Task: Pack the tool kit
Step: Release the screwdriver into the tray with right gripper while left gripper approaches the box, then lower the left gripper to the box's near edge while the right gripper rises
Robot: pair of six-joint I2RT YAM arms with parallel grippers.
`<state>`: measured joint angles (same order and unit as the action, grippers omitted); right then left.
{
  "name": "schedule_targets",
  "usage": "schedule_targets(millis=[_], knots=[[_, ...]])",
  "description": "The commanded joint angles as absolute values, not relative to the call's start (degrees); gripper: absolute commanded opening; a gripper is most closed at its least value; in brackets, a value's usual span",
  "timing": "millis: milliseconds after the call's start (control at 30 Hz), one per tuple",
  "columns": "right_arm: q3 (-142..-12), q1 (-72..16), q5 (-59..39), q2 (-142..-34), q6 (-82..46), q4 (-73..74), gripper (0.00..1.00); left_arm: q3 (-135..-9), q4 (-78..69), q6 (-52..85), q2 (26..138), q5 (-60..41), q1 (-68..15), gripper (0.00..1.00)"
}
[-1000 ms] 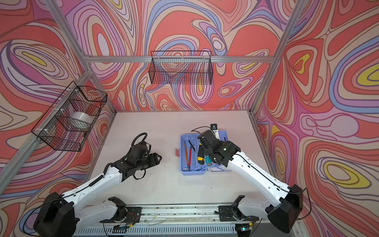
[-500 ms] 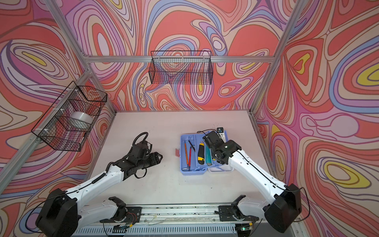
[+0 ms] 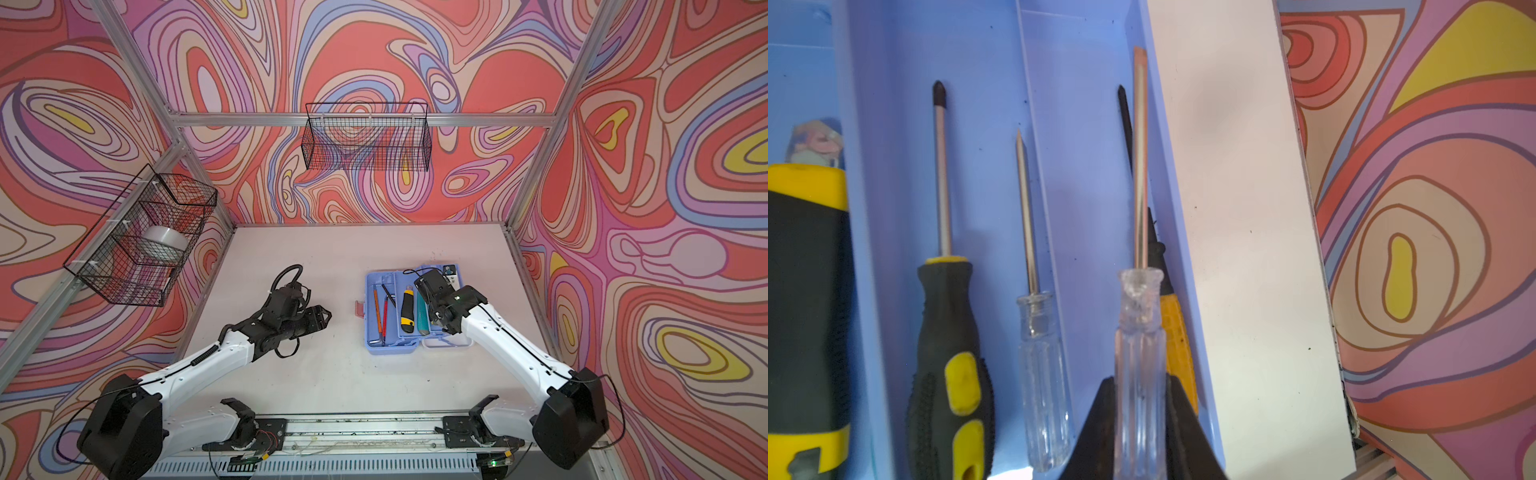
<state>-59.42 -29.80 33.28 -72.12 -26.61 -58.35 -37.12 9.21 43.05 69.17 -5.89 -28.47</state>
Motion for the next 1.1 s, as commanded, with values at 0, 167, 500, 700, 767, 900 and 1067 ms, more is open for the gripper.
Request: schedule_targets(millis=[0,167,500,700,767,900,1067], knots=[[-58.95,-29.27,32.46,-71.79,-26.10,-57.87,0.14,-39.41,8.61,42.01,70.35,-6.46,-28.68,0.67],[-59.06,-29.03,30.70,-73.24,-25.41,-57.39,0.16,-41.22,8.53,41.92,72.52,-7.64,-28.74,0.67],[-59.24,-27.34,30.02,-74.37,-24.72,-57.30,0.27,-45.18,7.00,42.02,77.61,-9.30,-29.84,0.68],[-59.15,-27.34,29.69,-73.88,-25.04,-56.96,0.36,-50.46,6.44,41.35,81.75,-9.48,-30.59,0.68],[-59.40,-27.39,29.12,-73.02,-25.35,-56.70,0.36,-53.86,7.27,40.04,84.19,-8.55,-30.58,0.68],[-61.20,-27.33,27.48,-69.76,-26.43,-56.78,0.36,-62.54,9.62,37.12,91.14,-8.81,-30.53,0.68],[-63.75,-27.34,24.33,-65.83,-27.55,-56.12,0.36,-70.94,11.08,36.65,99.88,-12.95,-30.50,0.68]])
